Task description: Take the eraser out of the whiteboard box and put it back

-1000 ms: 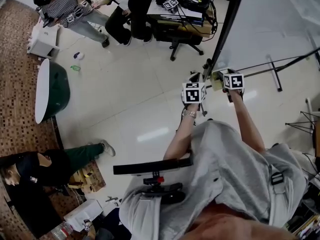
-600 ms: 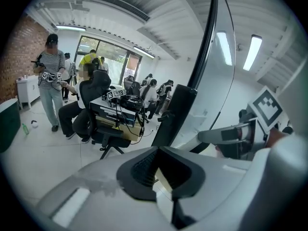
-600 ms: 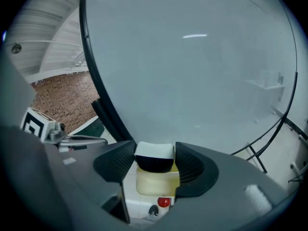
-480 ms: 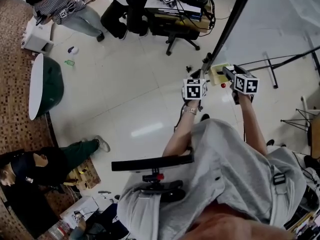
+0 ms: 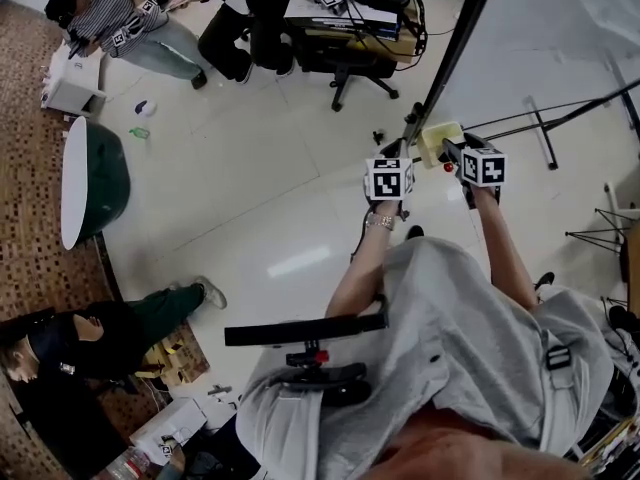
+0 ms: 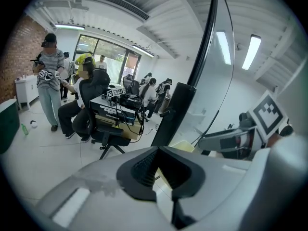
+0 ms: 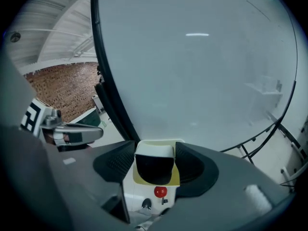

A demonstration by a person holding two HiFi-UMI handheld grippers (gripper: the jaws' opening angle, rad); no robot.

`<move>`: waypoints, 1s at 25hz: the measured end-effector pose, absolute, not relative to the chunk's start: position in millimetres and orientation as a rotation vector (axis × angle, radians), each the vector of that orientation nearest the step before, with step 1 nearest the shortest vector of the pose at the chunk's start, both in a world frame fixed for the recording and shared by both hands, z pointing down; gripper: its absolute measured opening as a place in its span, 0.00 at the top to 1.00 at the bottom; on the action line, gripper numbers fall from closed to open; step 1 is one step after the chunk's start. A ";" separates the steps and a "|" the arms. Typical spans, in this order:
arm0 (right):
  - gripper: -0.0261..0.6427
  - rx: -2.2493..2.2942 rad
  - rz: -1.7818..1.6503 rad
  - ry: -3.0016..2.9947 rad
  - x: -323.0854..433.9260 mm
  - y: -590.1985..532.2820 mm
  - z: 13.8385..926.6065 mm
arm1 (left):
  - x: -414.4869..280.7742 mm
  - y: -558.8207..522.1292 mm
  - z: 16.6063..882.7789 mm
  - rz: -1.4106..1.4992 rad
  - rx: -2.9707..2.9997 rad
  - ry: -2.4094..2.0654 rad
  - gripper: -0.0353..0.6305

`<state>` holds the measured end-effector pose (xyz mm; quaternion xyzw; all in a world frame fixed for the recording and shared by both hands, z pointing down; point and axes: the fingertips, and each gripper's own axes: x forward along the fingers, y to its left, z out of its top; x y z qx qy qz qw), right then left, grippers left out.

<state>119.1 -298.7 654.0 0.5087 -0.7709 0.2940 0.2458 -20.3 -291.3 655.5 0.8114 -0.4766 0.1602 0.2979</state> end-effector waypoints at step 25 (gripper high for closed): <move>0.92 1.203 0.977 -2.358 104.2 -159.4 655.2 | 40.2 -144.5 664.7 0.459 2.001 -1.470 0.94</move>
